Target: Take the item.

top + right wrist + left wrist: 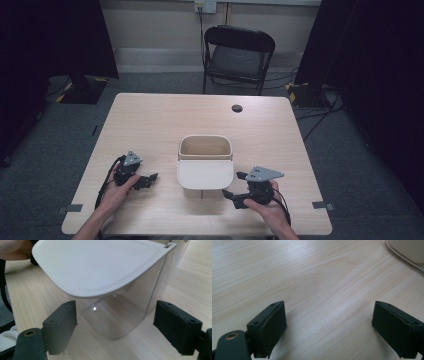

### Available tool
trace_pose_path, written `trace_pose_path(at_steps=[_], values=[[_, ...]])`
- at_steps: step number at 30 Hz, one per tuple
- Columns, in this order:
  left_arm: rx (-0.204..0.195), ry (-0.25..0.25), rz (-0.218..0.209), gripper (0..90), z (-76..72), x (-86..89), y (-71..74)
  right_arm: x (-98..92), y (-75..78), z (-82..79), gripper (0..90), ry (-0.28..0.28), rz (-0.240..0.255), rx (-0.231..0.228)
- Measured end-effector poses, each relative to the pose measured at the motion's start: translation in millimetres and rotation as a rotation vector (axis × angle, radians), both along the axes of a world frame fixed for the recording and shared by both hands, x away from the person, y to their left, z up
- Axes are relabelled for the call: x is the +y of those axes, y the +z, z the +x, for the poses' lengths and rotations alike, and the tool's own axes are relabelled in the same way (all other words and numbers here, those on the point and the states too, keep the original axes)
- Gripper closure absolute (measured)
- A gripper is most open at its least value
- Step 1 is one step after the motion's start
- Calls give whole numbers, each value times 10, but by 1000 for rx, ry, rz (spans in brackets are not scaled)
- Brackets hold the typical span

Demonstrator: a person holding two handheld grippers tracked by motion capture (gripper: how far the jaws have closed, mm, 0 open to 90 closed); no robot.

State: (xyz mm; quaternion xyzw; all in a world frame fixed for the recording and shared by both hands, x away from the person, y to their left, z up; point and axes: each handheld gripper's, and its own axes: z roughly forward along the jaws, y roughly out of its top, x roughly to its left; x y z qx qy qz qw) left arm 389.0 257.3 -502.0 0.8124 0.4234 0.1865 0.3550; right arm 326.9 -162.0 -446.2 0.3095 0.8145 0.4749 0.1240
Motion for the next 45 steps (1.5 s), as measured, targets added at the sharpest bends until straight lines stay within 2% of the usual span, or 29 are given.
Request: trace_pose_path(at_steps=[7,17,45], values=[[-1,-1,2,116,1,1,0,23,-12,21,220,-19,-5,7],[0,-2,4,116,1,3,2,11,2,21,264,-1,19,10],[1,-1,4,109,4,3,2,-2,52,-4,283,11,65,-36]])
